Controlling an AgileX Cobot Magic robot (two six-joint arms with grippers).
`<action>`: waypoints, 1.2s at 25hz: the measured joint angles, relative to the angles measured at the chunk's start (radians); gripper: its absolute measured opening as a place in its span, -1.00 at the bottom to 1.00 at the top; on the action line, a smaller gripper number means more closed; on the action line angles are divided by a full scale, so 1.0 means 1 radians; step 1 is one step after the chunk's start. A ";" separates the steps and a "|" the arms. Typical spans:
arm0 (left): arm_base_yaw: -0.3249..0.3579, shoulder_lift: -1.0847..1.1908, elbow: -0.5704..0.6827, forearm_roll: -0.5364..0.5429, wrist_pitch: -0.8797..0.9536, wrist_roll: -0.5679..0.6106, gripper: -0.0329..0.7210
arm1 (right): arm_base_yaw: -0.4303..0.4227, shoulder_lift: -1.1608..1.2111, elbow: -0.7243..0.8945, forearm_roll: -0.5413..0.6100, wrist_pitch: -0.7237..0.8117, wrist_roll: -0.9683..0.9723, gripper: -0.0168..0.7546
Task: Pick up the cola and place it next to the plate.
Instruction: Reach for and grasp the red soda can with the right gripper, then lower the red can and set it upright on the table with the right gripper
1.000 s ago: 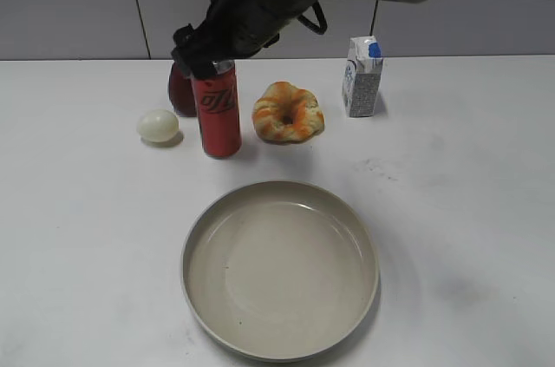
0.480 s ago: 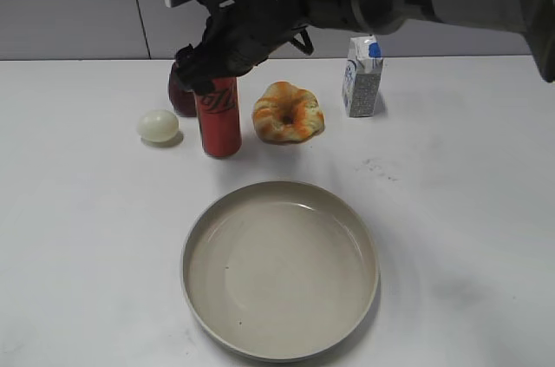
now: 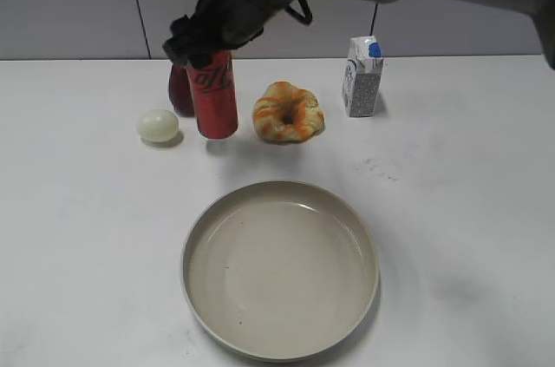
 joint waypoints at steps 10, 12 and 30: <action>0.000 0.000 0.000 0.000 0.000 0.000 -0.30 | 0.073 -0.136 -0.021 0.064 0.226 -0.013 0.36; 0.000 0.000 0.000 0.000 0.000 0.000 -0.30 | 0.117 -0.143 -0.021 0.068 0.235 -0.013 0.36; 0.000 0.000 0.000 0.000 0.000 0.000 -0.30 | 0.289 -0.145 0.215 0.035 0.122 0.040 0.36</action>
